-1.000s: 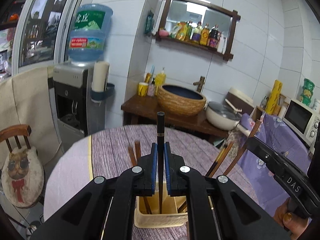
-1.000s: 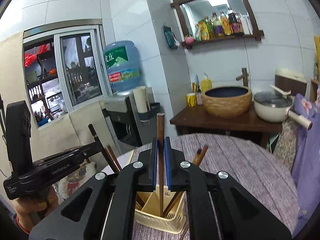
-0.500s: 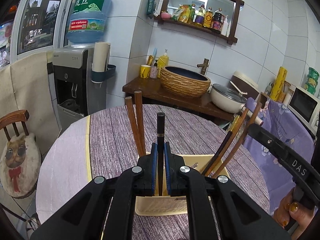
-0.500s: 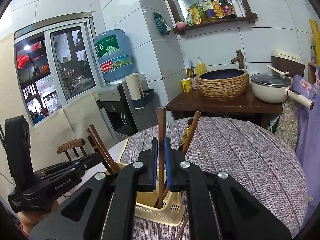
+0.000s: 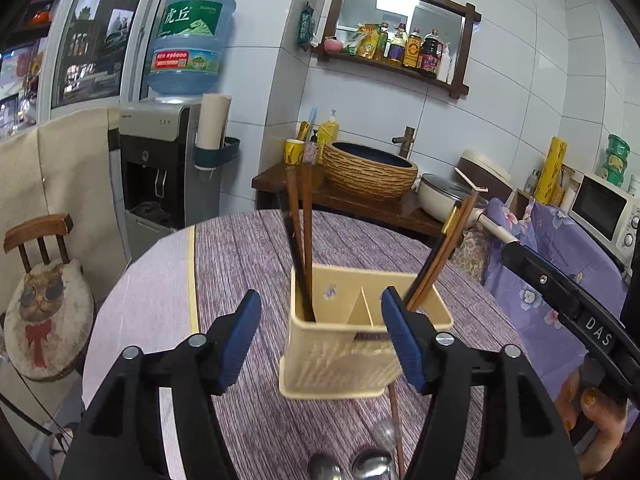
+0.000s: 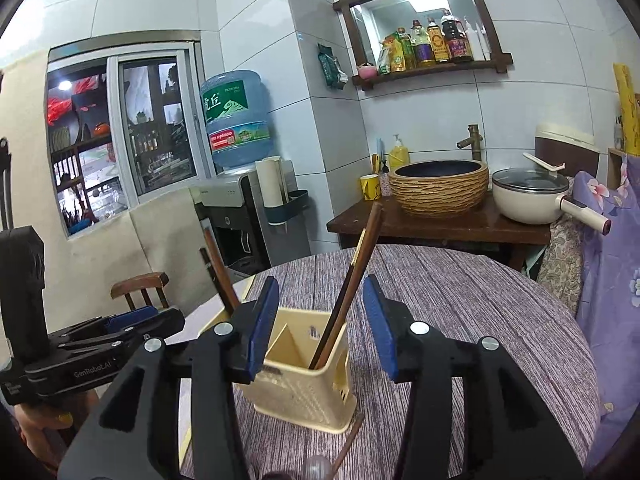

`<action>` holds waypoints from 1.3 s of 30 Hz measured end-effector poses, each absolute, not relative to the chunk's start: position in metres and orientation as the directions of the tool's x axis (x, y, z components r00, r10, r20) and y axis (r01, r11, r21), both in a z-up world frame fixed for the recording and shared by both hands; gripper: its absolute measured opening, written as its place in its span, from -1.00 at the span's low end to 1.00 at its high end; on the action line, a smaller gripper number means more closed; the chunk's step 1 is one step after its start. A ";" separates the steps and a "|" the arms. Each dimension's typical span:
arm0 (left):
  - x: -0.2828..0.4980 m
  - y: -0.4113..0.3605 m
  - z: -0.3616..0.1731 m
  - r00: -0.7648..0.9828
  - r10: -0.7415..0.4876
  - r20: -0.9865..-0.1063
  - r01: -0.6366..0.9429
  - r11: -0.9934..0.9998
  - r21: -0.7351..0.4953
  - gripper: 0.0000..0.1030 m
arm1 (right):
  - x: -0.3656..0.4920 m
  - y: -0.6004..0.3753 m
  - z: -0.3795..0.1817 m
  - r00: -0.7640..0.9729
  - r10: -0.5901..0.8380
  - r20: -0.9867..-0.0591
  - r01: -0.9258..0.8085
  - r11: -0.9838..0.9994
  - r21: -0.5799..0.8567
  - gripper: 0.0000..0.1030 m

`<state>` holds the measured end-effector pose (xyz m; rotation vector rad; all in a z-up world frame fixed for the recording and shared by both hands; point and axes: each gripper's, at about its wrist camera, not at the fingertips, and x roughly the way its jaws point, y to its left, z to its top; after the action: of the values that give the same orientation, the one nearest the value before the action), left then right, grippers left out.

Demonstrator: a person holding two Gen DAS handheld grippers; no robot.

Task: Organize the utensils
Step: 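Lower the chopsticks into the cream holder and open both tools, then move both open tools down toward the spoons and last wooden chopstick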

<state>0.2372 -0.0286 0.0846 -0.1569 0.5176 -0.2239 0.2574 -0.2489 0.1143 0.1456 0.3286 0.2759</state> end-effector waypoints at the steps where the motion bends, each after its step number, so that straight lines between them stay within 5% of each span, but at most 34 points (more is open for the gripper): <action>1: 0.234 -0.027 0.081 0.844 -0.246 -0.476 0.165 0.965 -0.205 0.28 | 0.252 -0.249 0.112 0.910 0.288 -0.299 -0.243 0.954 0.178 -0.09; 6: 0.220 -0.023 0.061 0.827 -0.212 -0.521 0.142 0.975 -0.171 0.43 | 0.232 -0.245 0.096 0.908 0.258 -0.331 -0.224 0.965 0.137 0.07; 20: 0.188 -0.021 -0.005 0.746 -0.156 -0.648 0.070 0.985 -0.157 0.47 | 0.221 -0.245 0.008 0.788 0.198 -0.583 -0.149 0.980 0.133 0.09; 39: 0.166 -0.032 -0.050 0.661 -0.137 -0.738 0.055 0.989 -0.134 0.35 | 0.209 -0.246 -0.028 0.740 0.145 -0.657 -0.109 0.989 0.096 0.09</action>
<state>0.1665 -0.0324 -0.0502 -0.1027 0.8422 -0.1087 0.2095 -0.2462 -0.0280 0.0523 0.7253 0.1392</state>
